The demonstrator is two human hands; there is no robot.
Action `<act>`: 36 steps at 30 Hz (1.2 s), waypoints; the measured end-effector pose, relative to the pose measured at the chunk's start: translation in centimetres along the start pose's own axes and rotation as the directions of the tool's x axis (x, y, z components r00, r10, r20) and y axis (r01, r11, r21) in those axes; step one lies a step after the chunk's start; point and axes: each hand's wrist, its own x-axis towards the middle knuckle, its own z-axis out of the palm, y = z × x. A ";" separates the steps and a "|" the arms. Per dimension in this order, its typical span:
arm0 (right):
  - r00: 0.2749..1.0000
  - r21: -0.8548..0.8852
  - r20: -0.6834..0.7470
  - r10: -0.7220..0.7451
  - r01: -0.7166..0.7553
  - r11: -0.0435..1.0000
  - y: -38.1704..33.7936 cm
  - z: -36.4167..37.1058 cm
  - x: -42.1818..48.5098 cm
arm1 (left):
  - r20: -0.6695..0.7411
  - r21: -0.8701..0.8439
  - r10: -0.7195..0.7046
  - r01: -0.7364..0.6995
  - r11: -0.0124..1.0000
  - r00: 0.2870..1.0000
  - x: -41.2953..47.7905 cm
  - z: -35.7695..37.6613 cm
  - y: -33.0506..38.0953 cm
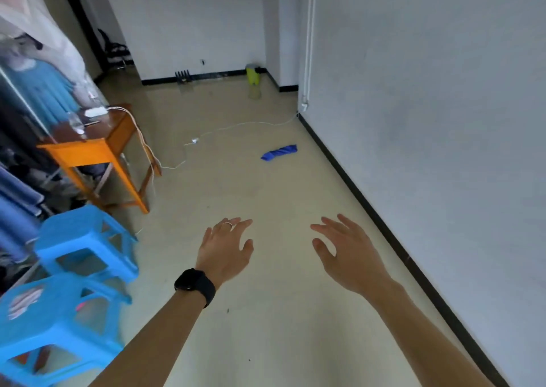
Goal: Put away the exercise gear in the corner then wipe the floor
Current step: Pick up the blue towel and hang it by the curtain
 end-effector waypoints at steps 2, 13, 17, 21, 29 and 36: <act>1.000 -0.008 0.011 -0.013 0.013 1.000 -4.3 2.2 1.3 | -0.006 0.012 -0.029 0.029 1.000 1.000 -0.7 -2.3 -5.1; 0.999 -0.072 0.025 -0.048 0.050 0.996 -16.6 8.3 10.5 | -0.053 0.011 -0.058 0.059 0.998 0.997 5.2 -10.1 -21.4; 0.998 -0.093 0.014 -0.064 0.065 0.994 -18.0 10.0 17.5 | -0.067 0.011 -0.053 0.054 0.999 0.996 11.2 -10.9 -25.2; 0.998 -0.085 -0.011 -0.061 0.060 0.995 -18.5 12.3 26.8 | -0.078 0.016 -0.047 0.049 0.999 0.996 19.6 -11.3 -28.7; 0.998 -0.071 0.024 -0.063 0.065 0.995 -18.4 13.6 46.1 | -0.081 0.023 -0.066 0.068 0.997 0.995 37.5 -13.8 -32.6; 0.997 -0.065 0.036 -0.061 0.064 0.996 -18.1 15.5 61.4 | -0.103 0.030 -0.046 0.050 0.998 0.994 52.7 -14.2 -36.0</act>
